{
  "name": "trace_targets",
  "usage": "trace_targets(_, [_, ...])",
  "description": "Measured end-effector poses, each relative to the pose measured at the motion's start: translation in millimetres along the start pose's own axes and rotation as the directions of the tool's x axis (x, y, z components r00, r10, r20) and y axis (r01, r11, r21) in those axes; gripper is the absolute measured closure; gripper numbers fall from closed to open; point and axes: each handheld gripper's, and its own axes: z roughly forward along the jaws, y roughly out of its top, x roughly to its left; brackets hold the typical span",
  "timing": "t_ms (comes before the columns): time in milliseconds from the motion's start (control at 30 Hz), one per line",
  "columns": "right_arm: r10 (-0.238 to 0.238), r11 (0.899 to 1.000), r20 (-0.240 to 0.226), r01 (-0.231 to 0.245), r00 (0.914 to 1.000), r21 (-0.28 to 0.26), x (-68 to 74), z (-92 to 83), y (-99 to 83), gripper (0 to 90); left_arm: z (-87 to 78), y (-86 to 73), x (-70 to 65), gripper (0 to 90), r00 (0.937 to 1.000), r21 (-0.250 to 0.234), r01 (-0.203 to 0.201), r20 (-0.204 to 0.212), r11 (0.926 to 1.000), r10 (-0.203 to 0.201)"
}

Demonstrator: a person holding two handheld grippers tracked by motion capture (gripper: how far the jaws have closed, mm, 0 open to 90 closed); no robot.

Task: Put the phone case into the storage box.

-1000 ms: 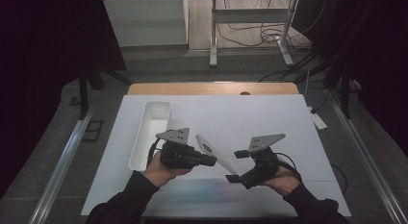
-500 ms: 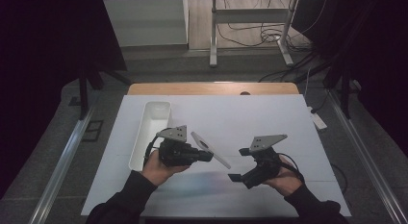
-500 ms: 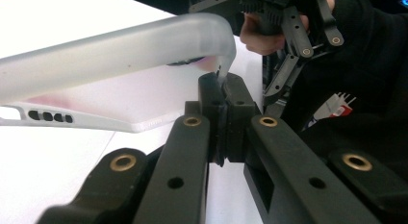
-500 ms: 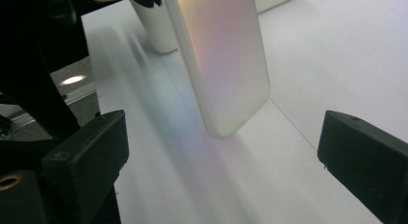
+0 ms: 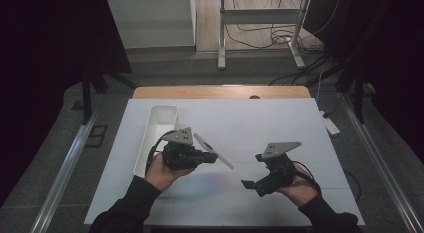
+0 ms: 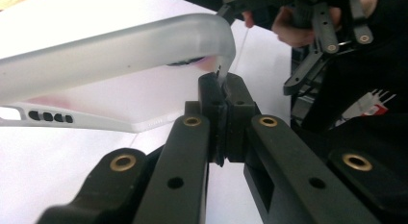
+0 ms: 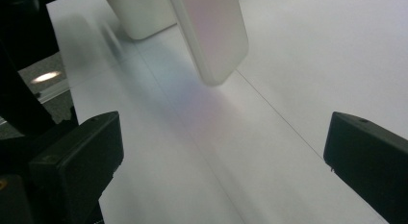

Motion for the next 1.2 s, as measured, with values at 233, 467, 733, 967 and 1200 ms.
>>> trace_targets(233, [0.018, 1.000, 0.042, -0.018, 0.9989, -0.004, -1.8, -6.2, -5.4, 0.0, -1.7, 1.8, 3.7, 88.4, 0.9989, 0.019, -0.001, -0.046, 0.9998, 0.002])
trace_targets(467, [0.039, 0.999, 0.069, -0.038, 0.9968, -0.008, -3.6, -10.8, -9.4, 0.0, -4.6, 3.4, 9.1, 88.4, 0.9966, 0.024, 0.011, -0.082, 0.9997, -0.009])
trace_targets(733, [0.047, 0.999, 0.099, -0.046, 0.9940, -0.012, -5.4, -16.3, -15.6, 0.0, -7.8, 5.2, 16.6, 88.4, 0.9913, 0.032, 0.033, -0.128, 0.9989, -0.028])
trace_targets(967, [0.046, 0.999, 0.124, -0.044, 0.9912, -0.017, -6.9, -21.0, -22.0, 0.0, -10.4, 6.7, 22.3, 88.4, 0.9873, 0.033, 0.043, -0.154, 0.9985, -0.037])
trace_targets(1200, [0.064, 0.998, 0.153, -0.060, 0.9862, -0.031, -10.1, -28.1, -28.3, 0.0, -15.8, 11.1, 29.1, 88.4, 0.9820, 0.038, 0.055, -0.183, 0.9978, -0.047])
